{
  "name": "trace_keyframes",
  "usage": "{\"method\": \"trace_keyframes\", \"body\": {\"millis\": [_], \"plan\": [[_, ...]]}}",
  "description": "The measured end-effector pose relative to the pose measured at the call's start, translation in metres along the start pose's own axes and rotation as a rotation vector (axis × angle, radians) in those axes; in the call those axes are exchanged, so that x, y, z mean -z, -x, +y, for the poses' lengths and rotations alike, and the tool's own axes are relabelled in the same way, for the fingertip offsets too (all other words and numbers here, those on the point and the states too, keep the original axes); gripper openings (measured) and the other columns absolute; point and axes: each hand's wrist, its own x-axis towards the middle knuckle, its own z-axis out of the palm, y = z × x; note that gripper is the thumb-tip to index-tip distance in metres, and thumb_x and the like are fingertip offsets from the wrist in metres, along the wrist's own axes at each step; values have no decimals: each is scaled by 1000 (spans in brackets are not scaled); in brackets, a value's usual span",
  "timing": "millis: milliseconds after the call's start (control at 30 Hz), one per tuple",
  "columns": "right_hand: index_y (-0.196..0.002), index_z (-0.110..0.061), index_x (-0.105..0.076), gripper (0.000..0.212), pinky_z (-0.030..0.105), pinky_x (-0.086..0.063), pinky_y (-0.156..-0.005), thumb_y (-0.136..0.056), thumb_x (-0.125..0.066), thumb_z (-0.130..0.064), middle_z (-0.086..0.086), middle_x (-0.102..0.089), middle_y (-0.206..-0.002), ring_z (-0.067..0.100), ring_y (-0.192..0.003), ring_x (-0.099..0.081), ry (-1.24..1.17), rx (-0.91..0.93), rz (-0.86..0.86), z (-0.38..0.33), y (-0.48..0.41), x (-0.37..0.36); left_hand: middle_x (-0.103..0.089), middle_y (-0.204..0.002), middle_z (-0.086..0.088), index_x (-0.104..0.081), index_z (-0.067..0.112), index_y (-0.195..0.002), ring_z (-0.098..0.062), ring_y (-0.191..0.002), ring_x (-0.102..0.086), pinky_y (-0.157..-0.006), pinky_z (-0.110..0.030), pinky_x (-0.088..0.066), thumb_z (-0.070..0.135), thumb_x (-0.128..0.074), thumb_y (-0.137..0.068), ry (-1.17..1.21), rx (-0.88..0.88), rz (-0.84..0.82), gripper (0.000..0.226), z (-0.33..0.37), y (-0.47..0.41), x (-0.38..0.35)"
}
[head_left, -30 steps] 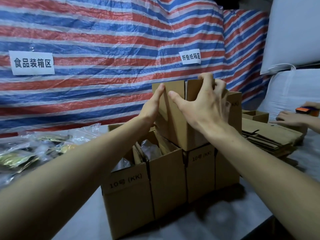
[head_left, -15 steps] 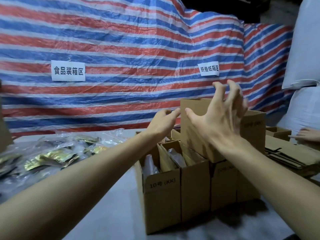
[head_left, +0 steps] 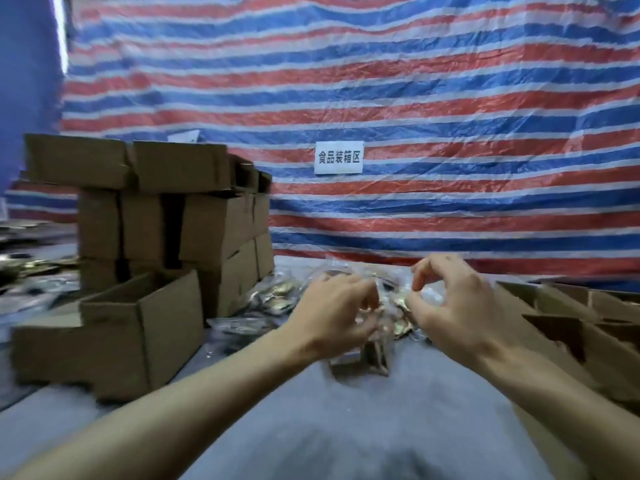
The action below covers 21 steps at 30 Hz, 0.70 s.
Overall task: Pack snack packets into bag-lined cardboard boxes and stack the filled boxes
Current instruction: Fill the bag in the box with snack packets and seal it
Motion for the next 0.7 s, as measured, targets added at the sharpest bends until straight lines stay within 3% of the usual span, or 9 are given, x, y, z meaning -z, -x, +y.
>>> {"method": "trace_keyframes", "body": {"millis": [133, 300, 400, 467, 533, 633, 700], "plan": [[-71, -25, -54, 23, 43, -53, -62, -80, -71, -12, -5, -60, -77, 15, -70, -61, -165, -55, -163, -15, 18, -79, -61, -112, 2, -61, 23, -106, -21, -108, -55, -81, -27, -27, 32, -62, -90, -199, 151, -108, 19, -70, 62, 14], [-69, -22, -56, 23, 30, -48, -59, -75, -71, -7, -1, -60, -71, 14, -61, -56, -333, -257, -285, -1, 73, -172, -52, -117, -1, -56, 19, -118, -25, -107, -53, -90, -37, -45, 35, -63, -88, -241, 345, -192, 35, -123, 120, 20], [-68, -20, -61, 27, 30, -48, -61, -76, -66, 5, 4, -63, -77, 19, -64, -58, -408, -296, -337, 10, 94, -198, -53, -121, -3, -56, 20, -124, -26, -108, -52, -93, -33, -41, 33, -64, -87, -294, 327, -149, 40, -135, 139, 21], [-68, -18, -62, 33, 18, -43, -57, -77, -61, 13, 8, -65, -80, 10, -58, -53, -472, -295, -323, 14, 96, -200, -52, -126, -5, -55, 19, -131, -27, -115, -50, -103, -32, -34, 34, -64, -87, -374, 320, -102, 47, -140, 144, 22], [-70, -15, -62, 32, 17, -38, -54, -78, -60, 16, 6, -64, -76, 7, -54, -46, -526, -311, -333, 17, 96, -198, -50, -133, -12, -56, 15, -134, -33, -124, -47, -112, -39, -27, 32, -68, -84, -484, 345, -43, 53, -144, 143, 25], [-74, -11, -61, 28, 23, -34, -46, -83, -59, 16, -1, -53, -54, 17, -47, -39, -681, -435, -289, 23, 96, -196, -41, -144, -27, -58, 10, -131, -43, -138, -35, -119, -56, -16, 24, -74, -78, -661, 466, 100, 57, -153, 138, 35], [-74, -11, -61, 29, 20, -33, -40, -84, -59, 16, 7, -49, -54, 20, -42, -37, -742, -505, -202, 27, 93, -193, -35, -149, -30, -57, 15, -132, -45, -142, -28, -120, -60, -8, 21, -73, -79, -733, 570, 100, 56, -163, 137, 43]]}}
